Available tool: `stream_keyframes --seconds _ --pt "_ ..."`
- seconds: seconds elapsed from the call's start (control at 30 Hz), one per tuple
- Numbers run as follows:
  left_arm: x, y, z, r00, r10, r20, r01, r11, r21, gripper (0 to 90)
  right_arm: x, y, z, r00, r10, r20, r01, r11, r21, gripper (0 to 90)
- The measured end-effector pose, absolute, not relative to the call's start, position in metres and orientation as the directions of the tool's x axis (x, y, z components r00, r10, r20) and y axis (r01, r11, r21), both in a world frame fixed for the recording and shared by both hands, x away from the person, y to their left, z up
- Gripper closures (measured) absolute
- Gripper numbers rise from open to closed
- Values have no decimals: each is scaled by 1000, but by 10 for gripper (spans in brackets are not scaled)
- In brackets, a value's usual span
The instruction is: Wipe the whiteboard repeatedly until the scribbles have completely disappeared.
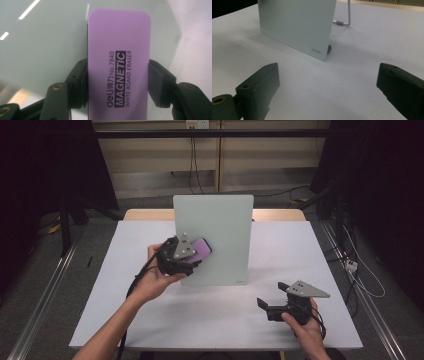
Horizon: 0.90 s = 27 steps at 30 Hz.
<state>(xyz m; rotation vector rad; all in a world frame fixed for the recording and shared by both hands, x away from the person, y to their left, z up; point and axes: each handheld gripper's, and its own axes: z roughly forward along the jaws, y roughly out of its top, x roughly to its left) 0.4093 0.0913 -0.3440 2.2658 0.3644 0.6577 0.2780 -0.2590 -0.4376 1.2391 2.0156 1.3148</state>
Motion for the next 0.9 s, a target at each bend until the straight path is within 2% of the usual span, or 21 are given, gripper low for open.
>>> stream_keyframes --seconds 0.2,0.47,0.63,0.9 --pt "412 102 -339 810 456 370 52 -683 729 409 278 -259 -438 -506 855 110 446 150 882 45" --pt "396 98 -373 828 363 428 16 -777 629 409 278 -258 -437 -508 854 112 445 148 883 45" --pt "392 106 -392 864 343 369 51 -789 612 409 278 -259 -437 -505 856 115 448 146 882 45" --pt "390 96 -403 895 271 353 45 -844 534 409 278 -258 -438 -505 856 108 446 152 882 45"
